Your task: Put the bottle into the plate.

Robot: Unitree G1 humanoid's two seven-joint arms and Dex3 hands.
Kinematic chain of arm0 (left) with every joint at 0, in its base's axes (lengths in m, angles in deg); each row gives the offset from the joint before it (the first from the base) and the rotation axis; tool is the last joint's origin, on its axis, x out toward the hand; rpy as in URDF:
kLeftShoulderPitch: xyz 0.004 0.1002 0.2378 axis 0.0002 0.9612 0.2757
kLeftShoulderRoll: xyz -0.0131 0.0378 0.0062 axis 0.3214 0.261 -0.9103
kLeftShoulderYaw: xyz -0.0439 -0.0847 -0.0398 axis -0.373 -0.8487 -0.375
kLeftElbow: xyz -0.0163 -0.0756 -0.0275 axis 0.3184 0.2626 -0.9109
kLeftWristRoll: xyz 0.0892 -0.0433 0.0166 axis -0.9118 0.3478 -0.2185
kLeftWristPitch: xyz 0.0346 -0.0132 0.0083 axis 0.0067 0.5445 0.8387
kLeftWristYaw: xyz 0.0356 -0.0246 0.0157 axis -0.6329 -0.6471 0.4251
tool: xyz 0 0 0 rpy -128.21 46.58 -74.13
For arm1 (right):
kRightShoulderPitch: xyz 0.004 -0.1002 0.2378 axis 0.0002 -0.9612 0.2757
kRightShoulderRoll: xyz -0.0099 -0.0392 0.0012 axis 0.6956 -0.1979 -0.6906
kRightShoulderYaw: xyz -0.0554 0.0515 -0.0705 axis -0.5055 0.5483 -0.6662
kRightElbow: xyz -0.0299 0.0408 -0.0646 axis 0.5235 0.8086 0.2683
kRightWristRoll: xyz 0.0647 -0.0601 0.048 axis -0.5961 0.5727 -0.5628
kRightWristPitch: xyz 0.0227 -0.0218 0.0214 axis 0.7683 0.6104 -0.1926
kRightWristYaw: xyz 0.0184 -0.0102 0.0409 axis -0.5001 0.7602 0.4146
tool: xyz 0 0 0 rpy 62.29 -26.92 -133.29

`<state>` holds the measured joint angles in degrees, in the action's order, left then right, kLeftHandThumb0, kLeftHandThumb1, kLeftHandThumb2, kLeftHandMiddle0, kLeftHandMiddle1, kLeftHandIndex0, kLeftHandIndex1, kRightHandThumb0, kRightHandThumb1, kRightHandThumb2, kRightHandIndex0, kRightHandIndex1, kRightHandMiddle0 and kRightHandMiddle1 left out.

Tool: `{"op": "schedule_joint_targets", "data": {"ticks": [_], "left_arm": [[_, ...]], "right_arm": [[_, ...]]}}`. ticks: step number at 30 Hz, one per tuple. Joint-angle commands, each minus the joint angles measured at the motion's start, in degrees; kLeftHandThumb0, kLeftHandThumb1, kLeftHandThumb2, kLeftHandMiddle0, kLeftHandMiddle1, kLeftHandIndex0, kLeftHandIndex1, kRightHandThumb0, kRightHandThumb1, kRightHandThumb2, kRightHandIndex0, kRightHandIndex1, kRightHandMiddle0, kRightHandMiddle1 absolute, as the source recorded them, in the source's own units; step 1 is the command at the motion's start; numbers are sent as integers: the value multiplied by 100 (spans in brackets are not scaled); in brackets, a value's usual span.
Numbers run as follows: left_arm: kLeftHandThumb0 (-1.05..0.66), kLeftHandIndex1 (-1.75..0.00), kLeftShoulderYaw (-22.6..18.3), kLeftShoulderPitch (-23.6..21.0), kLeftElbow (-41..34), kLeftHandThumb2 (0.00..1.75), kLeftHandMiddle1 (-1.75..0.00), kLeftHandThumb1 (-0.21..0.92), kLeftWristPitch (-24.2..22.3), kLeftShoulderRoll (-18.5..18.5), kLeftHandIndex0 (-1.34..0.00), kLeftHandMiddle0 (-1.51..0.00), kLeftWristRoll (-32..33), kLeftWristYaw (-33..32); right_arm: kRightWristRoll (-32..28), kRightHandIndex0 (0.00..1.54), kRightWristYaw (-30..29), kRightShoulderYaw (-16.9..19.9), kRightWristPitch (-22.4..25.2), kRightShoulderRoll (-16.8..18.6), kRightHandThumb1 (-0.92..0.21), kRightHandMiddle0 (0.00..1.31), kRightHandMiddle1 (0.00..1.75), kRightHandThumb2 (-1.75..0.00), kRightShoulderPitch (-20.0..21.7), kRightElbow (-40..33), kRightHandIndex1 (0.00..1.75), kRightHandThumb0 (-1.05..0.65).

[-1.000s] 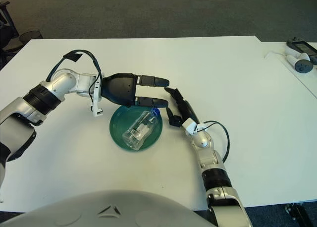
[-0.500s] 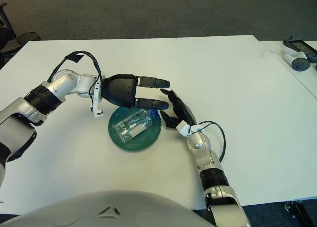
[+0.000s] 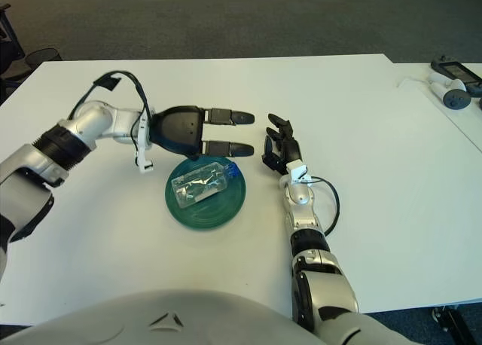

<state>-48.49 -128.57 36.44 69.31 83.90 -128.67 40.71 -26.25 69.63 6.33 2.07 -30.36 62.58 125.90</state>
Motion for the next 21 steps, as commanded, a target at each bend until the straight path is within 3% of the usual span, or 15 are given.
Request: {"op": "schedule_joint_targets", "data": {"ticks": [1, 9, 21], "left_arm": [[-88, 0, -281, -427, 330, 9, 0, 84, 96, 207, 0, 0, 439, 181], [-103, 0, -418, -21, 572, 8, 0, 91, -95, 234, 0, 0, 795, 80], [-105, 0, -702, 216, 893, 26, 0, 92, -198, 126, 0, 0, 1400, -7]], "right_arm": [[-24, 53, -122, -183, 962, 386, -72, 32, 155, -68, -641, 546, 140, -9], [-100, 51, -186, -221, 1165, 383, -62, 31, 166, -84, -741, 367, 150, -1], [-202, 52, -194, -225, 1130, 378, -60, 30, 169, -87, -694, 542, 149, -1]]}}
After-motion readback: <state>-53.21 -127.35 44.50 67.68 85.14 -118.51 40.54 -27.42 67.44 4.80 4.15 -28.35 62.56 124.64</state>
